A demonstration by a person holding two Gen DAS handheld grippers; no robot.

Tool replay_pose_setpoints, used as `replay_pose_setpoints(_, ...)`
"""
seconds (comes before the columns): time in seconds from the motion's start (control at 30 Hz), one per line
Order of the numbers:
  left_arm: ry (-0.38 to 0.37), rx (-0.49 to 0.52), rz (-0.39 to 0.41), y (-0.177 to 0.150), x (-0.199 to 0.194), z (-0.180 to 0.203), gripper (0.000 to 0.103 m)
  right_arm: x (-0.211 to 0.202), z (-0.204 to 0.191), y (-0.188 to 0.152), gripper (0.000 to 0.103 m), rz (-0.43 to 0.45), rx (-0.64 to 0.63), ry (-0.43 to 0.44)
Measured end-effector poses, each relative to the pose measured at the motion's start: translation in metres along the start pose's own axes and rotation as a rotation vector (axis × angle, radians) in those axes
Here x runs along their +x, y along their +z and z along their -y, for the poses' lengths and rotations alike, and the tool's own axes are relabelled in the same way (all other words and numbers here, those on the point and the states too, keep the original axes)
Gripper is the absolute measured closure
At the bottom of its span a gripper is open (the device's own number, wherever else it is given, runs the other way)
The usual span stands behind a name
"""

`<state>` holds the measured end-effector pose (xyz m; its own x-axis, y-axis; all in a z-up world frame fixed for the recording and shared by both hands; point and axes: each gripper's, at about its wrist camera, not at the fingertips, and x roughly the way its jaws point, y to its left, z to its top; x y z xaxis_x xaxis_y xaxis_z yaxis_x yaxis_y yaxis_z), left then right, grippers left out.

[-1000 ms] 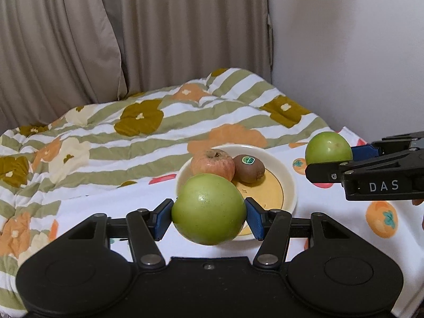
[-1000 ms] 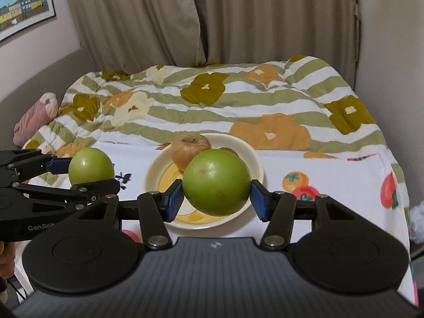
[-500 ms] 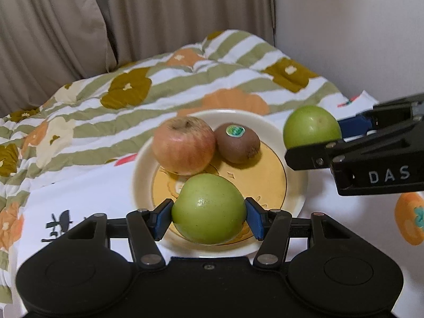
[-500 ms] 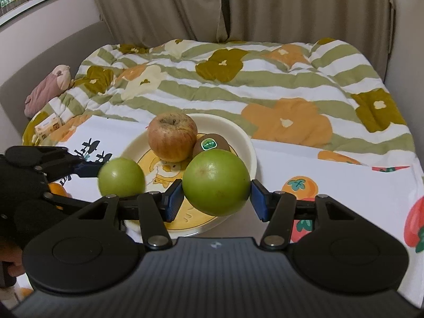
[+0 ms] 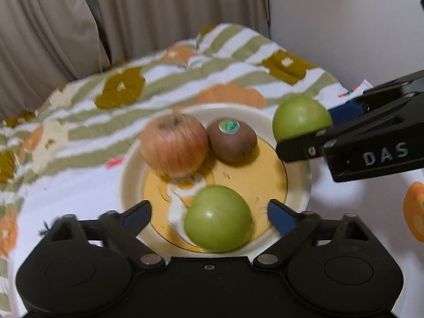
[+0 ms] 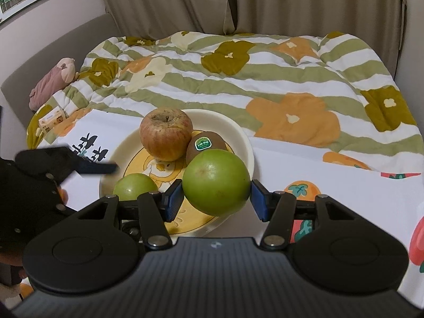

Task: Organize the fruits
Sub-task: 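Carry both green apples over the duck bowl with both tools, then lower the green apples into the bowl and open both tools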

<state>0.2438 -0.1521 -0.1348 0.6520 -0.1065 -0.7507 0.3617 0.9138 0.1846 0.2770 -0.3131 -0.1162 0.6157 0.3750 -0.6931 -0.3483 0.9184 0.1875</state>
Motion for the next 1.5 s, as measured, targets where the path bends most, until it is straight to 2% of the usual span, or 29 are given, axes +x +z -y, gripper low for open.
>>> replay_pose_setpoints(0.37,0.044,-0.077,-0.001,-0.010,-0.030,-0.024,0.005,0.011,-0.010,0.003,0.034,-0.033,-0.011,0.035)
replay_pose_setpoints(0.6,0.058,-0.147,-0.010,-0.019,-0.038,-0.037,0.005,0.027,-0.021,0.004,0.034,-0.069,-0.030,0.052)
replay_pose_setpoints(0.83,0.071,-0.169,-0.017,-0.025,-0.043,-0.039,0.005,0.035,-0.021,0.001,0.034,-0.083,-0.007,0.071)
replay_pose_setpoints(0.93,0.077,-0.186,-0.020,-0.028,-0.045,-0.043,0.005,0.036,-0.021,0.000,0.031,-0.071,0.006,0.065)
replay_pose_setpoints(1.0,0.083,-0.202,-0.021,-0.030,-0.046,-0.046,0.005,0.033,-0.022,0.000,0.024,-0.054,-0.001,0.064)
replay_pose_setpoints(1.03,0.087,-0.209,-0.020,-0.030,-0.048,-0.046,0.005,0.032,-0.023,0.001,0.009,-0.053,-0.007,0.054)
replay_pose_setpoints(1.07,0.093,-0.216,-0.017,-0.031,-0.050,-0.047,0.005,0.030,-0.025,0.001,0.000,-0.052,-0.014,0.047)
replay_pose_setpoints(1.5,0.101,-0.289,0.025,-0.035,-0.092,-0.047,0.005,-0.012,-0.050,-0.001,0.000,-0.046,-0.062,-0.028)
